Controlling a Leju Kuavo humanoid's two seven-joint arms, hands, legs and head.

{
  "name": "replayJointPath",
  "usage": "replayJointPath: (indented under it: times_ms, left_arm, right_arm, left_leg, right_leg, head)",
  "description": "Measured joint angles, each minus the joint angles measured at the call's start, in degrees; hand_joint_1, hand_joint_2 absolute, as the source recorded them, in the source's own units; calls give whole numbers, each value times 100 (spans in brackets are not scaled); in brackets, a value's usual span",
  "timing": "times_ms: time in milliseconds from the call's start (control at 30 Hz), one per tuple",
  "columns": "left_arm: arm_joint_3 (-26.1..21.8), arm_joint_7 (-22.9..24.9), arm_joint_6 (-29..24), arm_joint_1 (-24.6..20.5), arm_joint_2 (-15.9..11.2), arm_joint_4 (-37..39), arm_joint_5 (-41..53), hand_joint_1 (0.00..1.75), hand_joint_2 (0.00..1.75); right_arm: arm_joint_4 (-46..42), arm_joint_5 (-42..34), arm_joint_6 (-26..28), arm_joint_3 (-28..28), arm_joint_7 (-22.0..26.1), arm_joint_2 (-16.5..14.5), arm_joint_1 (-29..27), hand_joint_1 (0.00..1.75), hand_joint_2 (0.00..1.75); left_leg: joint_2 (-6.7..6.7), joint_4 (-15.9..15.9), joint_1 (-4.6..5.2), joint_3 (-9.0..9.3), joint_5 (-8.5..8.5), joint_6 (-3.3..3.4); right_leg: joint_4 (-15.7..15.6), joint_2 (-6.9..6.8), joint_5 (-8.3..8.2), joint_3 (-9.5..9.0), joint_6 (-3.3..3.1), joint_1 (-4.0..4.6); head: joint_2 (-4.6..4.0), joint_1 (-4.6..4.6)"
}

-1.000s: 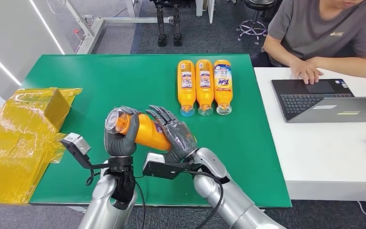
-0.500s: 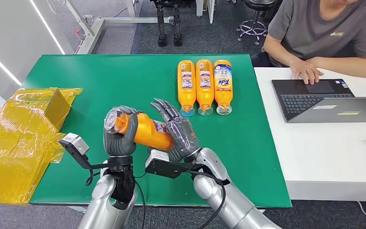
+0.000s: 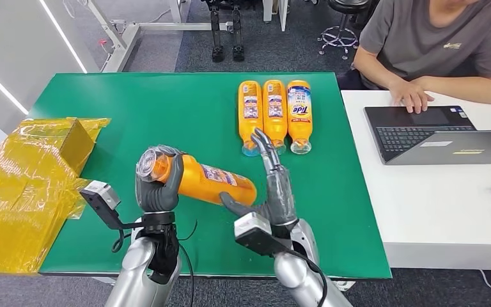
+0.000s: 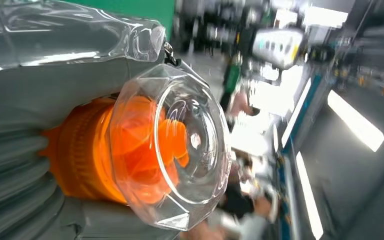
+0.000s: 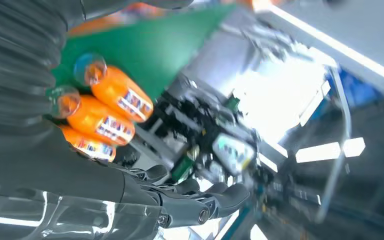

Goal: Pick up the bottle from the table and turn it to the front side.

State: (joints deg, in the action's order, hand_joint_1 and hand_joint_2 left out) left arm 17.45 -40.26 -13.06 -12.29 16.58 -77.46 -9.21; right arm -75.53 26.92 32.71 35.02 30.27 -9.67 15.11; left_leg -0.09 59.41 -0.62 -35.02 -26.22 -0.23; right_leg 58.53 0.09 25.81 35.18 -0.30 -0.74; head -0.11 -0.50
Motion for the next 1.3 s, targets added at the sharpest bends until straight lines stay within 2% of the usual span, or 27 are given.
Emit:
replayJointPath:
  times_ms: [100, 167, 467, 800, 900, 1033, 1167, 1300]
  left_arm:
    - [-83, 0, -334, 41, -16, -102, 283, 175, 175]
    - [-136, 0, -474, 43, -25, -200, 399, 175, 175]
    - [-353, 0, -923, 17, -179, -636, 811, 175, 175]
    - [-393, 16, -1848, -121, -468, -951, 2020, 175, 175]
    - [-398, 336, -2134, -291, -658, -958, 2602, 175, 175]
    - [-431, 897, -2499, -783, -1013, -639, 3722, 175, 175]
    - [-442, 1391, -2474, -1301, -1318, 31, 4825, 175, 175]
    - [-440, 1510, -2453, -1531, -1472, 508, 5105, 175, 175]
  right_arm:
    - [-421, -631, 473, -122, 646, 1, -421, 0, 175]
    - [-656, -899, 669, -163, 862, -6, -626, 0, 175]
    - [-1113, -1052, 736, -335, 759, -24, -917, 0, 175]
    - [-1320, -888, 731, -471, 697, -55, -1021, 0, 175]
    - [-1348, -873, 731, -519, 666, -69, -1025, 0, 175]
    - [-1365, -861, 720, -612, 550, -154, -1021, 0, 175]
    - [-1355, -875, 722, -632, 505, -199, -1025, 0, 175]
    - [-1355, -890, 722, -637, 505, -205, -1037, 0, 175]
  left_leg:
    - [0, -1, 0, -2, 0, 0]
    - [2, -1, 0, -1, 0, 0]
    - [4, -1, -1, 1, 3, -2]
    - [4, -1, -1, 1, 3, -2]
    - [4, -1, -1, 1, 4, -3]
    - [3, -1, -2, 3, 13, -8]
    - [6, -1, -2, 5, 16, -9]
    - [12, -1, -2, 5, 16, -9]
  right_leg:
    - [0, -1, 2, 1, 0, 0]
    - [1, 2, 3, 1, 0, 0]
    - [4, 2, 0, 0, -2, 0]
    - [3, 3, 0, 1, -2, 0]
    - [4, 3, 0, 1, -3, 1]
    - [6, 2, -2, 1, -5, 1]
    - [9, 5, -6, 0, -8, 2]
    - [8, 13, -8, 2, -10, 1]
  head:
    - [0, -1]
    - [0, -1]
    - [0, 0]
    - [0, 0]
    - [0, -1]
    - [0, -1]
    - [0, 0]
    - [0, 1]
